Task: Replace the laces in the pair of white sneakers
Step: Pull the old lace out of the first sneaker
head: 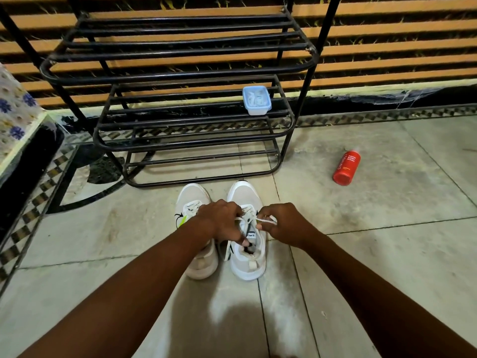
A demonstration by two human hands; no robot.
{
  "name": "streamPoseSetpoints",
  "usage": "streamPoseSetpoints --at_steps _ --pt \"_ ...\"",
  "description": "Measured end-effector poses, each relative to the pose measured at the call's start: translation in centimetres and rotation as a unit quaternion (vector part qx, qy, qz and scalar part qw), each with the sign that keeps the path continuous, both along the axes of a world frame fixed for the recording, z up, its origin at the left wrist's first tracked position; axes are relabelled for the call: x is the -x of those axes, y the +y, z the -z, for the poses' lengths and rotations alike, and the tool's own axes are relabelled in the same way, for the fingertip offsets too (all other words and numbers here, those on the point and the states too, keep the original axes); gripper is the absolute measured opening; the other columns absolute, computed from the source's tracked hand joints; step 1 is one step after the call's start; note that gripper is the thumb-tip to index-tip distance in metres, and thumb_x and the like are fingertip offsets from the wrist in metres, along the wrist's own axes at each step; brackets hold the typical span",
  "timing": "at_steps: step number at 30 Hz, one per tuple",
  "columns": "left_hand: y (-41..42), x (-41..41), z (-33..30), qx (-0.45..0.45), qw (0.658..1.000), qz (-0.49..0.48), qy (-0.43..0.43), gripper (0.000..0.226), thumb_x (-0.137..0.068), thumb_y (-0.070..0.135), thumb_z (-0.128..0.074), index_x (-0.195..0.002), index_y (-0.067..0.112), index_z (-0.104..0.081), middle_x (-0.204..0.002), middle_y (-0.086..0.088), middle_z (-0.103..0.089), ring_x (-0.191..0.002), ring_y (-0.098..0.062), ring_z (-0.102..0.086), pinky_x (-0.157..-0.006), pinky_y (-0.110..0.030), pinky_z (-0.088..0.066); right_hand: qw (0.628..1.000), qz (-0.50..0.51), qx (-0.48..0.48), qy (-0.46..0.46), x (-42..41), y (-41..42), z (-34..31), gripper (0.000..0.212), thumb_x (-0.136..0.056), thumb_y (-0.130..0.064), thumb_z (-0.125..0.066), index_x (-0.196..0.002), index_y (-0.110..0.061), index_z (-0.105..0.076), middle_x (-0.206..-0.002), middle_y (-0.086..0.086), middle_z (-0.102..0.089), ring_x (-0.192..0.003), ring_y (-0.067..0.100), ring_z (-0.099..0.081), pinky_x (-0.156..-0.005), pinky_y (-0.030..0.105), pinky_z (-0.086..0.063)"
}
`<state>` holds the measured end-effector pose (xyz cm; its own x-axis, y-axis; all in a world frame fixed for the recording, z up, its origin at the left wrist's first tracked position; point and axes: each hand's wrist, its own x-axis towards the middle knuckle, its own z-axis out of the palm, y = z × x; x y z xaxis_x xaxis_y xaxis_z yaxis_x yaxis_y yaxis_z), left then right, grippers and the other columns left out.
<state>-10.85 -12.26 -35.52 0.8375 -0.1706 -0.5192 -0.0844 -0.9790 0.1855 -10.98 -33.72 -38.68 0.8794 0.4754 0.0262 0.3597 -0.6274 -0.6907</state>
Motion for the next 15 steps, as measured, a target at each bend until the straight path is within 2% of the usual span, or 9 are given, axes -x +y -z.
streamPoseSetpoints --at_steps 2,5,7,9,12,15 --pt "-0.3 0.1 -0.3 0.0 1.0 -0.017 0.002 0.093 -0.064 0.084 -0.071 -0.145 0.044 -0.049 -0.145 -0.001 -0.054 -0.136 -0.027 -0.05 -0.105 -0.042 -0.043 1.0 -0.001 -0.002 0.002 -0.1 0.3 0.2 0.018 -0.081 -0.028 -0.079 -0.092 -0.013 -0.077 -0.081 -0.009 -0.067 -0.079 0.011 -0.06 -0.071 0.011 -0.038" --pt "-0.6 0.3 -0.8 0.007 1.0 -0.028 -0.002 0.076 -0.081 0.075 -0.063 -0.148 0.043 -0.049 -0.147 -0.008 -0.051 -0.138 -0.03 -0.048 -0.108 -0.042 -0.04 0.999 -0.008 0.041 0.01 -0.5 0.6 0.3 0.03 -0.081 -0.041 -0.07 -0.096 -0.015 -0.074 -0.08 -0.007 -0.063 -0.085 0.016 -0.052 -0.076 0.029 -0.034" --pt "-0.7 0.4 -1.1 0.014 0.999 -0.03 0.001 0.067 -0.087 0.067 -0.059 -0.149 0.041 -0.048 -0.147 -0.012 -0.05 -0.139 -0.032 -0.046 -0.109 -0.042 -0.037 0.995 -0.013 0.1 0.001 -0.4 1.1 0.9 0.029 -0.083 -0.05 -0.056 -0.095 -0.025 -0.066 -0.083 0.0 -0.06 -0.093 0.023 -0.051 -0.084 0.035 -0.034" --pt "-0.7 0.6 -1.3 0.016 0.999 -0.029 0.007 0.062 -0.092 0.062 -0.056 -0.15 0.04 -0.047 -0.149 -0.013 -0.048 -0.141 -0.032 -0.044 -0.111 -0.042 -0.036 0.988 0.0 0.152 -0.015 -0.3 1.6 1.6 0.028 -0.083 -0.057 -0.049 -0.096 -0.033 -0.055 -0.085 0.001 -0.048 -0.096 0.03 -0.047 -0.085 0.04 -0.037" --pt "-0.8 0.9 -1.3 0.01 1.0 -0.022 0.007 0.064 -0.094 0.064 -0.054 -0.151 0.037 -0.046 -0.151 -0.013 -0.047 -0.141 -0.033 -0.044 -0.11 -0.042 -0.036 0.979 0.031 0.198 -0.047 0.0 2.2 1.5 0.03 -0.083 -0.056 -0.062 -0.098 -0.03 -0.063 -0.095 0.002 -0.039 -0.098 0.026 -0.035 -0.079 0.035 -0.03" --pt "-0.8 1.0 -1.2 0.01 1.0 -0.018 0.008 0.067 -0.094 0.067 -0.052 -0.153 0.037 -0.043 -0.153 -0.013 -0.045 -0.143 -0.034 -0.042 -0.112 -0.042 -0.035 0.965 0.036 0.228 -0.123 0.6 2.8 1.4 0.023 -0.082 -0.043 -0.07 -0.092 -0.022 -0.072 -0.099 0.009 -0.048 -0.1 0.032 -0.042 -0.075 0.036 -0.03"
